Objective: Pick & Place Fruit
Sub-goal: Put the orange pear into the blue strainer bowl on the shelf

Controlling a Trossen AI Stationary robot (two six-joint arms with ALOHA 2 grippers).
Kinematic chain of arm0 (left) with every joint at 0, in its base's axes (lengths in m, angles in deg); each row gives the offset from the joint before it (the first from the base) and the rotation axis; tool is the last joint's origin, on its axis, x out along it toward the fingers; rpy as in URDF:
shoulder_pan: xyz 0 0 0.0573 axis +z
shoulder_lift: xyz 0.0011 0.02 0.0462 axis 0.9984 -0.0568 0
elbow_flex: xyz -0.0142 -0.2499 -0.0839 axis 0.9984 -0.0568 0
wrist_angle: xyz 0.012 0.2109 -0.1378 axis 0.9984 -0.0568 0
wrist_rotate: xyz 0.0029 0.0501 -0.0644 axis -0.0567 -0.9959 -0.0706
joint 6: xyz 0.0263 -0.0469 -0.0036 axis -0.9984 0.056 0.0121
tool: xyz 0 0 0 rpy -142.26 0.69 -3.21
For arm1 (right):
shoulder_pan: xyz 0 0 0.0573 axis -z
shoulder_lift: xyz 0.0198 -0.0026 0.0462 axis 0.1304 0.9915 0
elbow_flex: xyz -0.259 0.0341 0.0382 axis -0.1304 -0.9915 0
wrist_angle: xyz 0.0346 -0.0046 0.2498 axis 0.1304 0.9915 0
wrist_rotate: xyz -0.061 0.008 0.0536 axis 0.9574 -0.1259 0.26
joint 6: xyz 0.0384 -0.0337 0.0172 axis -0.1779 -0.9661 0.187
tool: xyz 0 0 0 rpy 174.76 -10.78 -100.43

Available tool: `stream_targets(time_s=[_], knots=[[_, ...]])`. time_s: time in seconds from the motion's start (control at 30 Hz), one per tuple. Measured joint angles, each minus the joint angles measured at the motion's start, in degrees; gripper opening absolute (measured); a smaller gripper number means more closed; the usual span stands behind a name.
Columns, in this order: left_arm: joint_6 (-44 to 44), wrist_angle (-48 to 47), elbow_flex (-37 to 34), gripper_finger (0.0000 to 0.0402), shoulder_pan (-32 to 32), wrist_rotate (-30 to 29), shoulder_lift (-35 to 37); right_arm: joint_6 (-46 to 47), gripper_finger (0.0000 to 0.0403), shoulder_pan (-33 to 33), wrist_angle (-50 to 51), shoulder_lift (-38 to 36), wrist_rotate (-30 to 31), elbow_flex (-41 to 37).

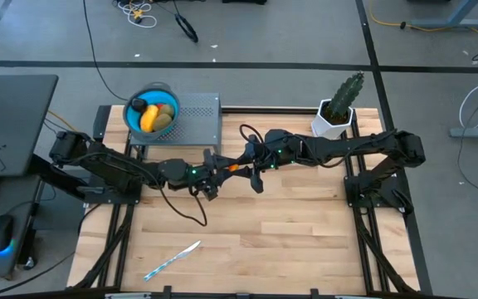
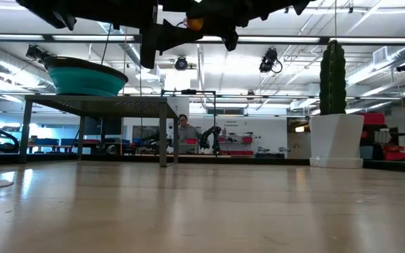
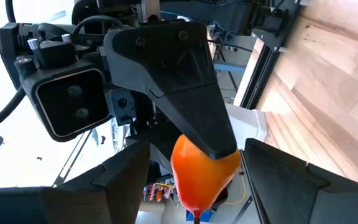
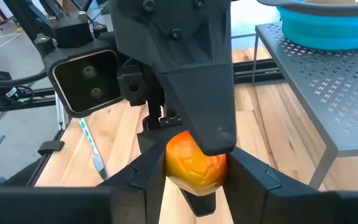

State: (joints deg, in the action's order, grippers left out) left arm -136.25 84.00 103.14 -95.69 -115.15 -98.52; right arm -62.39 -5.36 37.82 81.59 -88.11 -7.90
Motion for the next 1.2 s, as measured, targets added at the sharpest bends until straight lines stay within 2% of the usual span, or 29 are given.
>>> stream_targets(time_s=[0.3,0.7,1.0,1.2], knots=[[-1.51,-0.03,-0.02,0.0223,-0.78,0.02,0.00,0.00,0.0142,0.00,0.03,0.00,0.04,-0.02],[-1.55,-0.41,-0.02,0.0137,-0.90,0.04,0.00,-0.24,0.0142,0.04,0.09,0.00,0.17,-0.02],[-1.99,-0.50,-0.02,0.0139,-0.90,0.02,0.00,-2.18,0.0148,0.11,0.39,0.00,0.35,-0.04],[-1.75,-0.46,-0.04,0.0131,-0.94,-0.11,0.02,-3.67,0.0192,0.13,1.33,0.00,1.73,-0.09]])
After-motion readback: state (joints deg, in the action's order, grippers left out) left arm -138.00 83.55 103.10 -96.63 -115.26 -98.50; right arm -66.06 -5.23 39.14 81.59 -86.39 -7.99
